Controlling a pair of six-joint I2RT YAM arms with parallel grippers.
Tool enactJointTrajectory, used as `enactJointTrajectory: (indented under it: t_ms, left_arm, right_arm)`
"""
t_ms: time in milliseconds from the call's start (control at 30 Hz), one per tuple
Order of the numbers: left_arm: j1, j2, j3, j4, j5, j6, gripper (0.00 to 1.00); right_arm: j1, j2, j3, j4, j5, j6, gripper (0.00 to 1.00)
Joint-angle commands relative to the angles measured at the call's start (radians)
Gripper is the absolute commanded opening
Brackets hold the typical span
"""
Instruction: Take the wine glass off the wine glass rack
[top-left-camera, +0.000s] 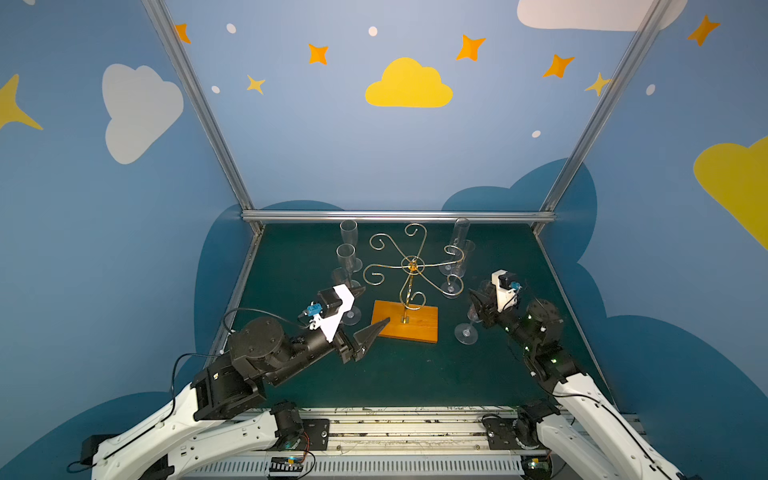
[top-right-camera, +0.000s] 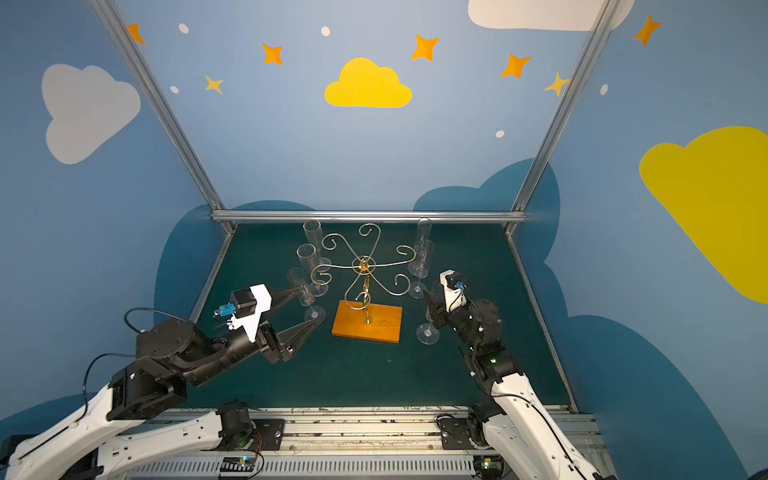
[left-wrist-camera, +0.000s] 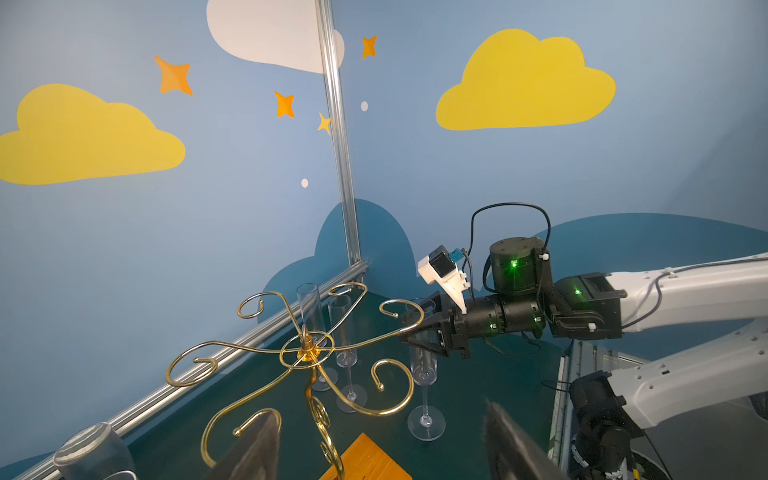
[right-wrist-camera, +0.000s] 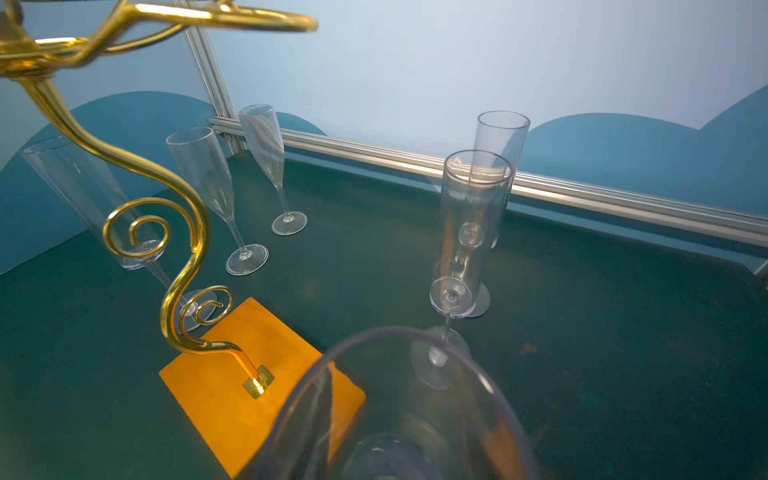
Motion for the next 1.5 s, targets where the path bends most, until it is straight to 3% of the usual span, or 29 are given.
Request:
enactJointTrajectory:
  t_ms: [0, 367, 800, 1467]
  left_arm:
    - [-0.001, 0.008, 0.030, 0.018, -0.011, -0.007, 0.77]
    - [-0.001, 0.013, 0.030, 0.015, -0.019, -0.013, 0.77]
    - [-0.001, 0.028, 0.029, 0.025, -0.030, -0.003, 0.78]
    - [-0.001, 0.050, 0.031, 0.020, -0.041, 0.011, 0.78]
  right_arm:
    - [-0.006, 0.029, 0.019, 0.093, -0.046, -0.033, 0.30]
    - [-0.010, 0.157, 0.118, 0.035, -0.075, -0.057, 0.30]
    - [-0.011, 0.290, 0.126, 0.176, -0.082, -0.056, 0.31]
    - [-0.011, 0.400, 0.122, 0.253, -0.085, -0.056, 0.33]
